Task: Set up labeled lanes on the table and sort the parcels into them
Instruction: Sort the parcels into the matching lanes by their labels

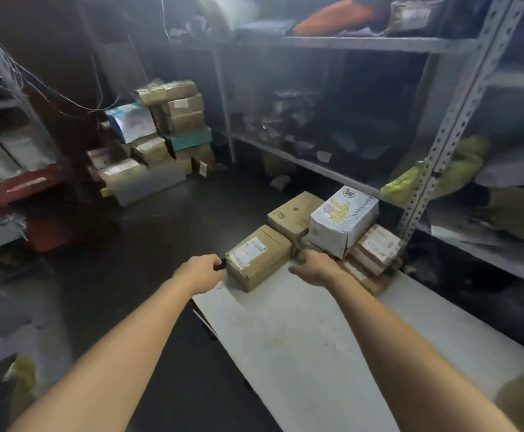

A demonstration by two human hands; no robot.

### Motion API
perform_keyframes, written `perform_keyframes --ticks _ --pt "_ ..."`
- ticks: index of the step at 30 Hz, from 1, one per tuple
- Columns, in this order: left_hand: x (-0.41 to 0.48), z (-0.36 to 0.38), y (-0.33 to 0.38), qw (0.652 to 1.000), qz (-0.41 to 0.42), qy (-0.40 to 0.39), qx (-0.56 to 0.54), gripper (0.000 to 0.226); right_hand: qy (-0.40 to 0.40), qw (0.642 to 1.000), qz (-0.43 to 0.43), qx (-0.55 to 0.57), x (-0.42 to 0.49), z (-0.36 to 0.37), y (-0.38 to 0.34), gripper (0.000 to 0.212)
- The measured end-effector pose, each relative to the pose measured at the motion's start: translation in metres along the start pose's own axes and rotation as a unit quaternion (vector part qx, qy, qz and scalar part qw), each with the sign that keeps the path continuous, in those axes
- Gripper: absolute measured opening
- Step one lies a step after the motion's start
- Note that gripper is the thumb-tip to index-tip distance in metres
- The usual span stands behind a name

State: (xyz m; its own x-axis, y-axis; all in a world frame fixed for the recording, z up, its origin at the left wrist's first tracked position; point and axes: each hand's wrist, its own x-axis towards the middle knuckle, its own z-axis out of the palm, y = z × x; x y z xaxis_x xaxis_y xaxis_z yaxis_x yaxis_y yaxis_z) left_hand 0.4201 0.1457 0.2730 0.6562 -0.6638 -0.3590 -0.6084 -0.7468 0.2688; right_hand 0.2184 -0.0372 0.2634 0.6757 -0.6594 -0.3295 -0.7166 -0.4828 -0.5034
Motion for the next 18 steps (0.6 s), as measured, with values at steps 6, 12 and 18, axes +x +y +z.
perform_keyframes --ticks 6,12,18 --pt "0.105 0.005 -0.009 0.999 0.027 0.002 -0.041 0.036 0.024 0.991 0.07 0.115 0.073 0.037 -0.016 0.044" --pt "0.228 0.03 -0.021 0.994 0.098 -0.022 -0.043 0.053 0.084 0.947 0.183 0.251 0.147 0.091 -0.034 0.047" --pt "0.32 0.064 -0.018 0.984 0.146 -0.093 -0.047 0.06 0.135 0.894 0.285 0.318 0.209 0.137 -0.045 0.06"
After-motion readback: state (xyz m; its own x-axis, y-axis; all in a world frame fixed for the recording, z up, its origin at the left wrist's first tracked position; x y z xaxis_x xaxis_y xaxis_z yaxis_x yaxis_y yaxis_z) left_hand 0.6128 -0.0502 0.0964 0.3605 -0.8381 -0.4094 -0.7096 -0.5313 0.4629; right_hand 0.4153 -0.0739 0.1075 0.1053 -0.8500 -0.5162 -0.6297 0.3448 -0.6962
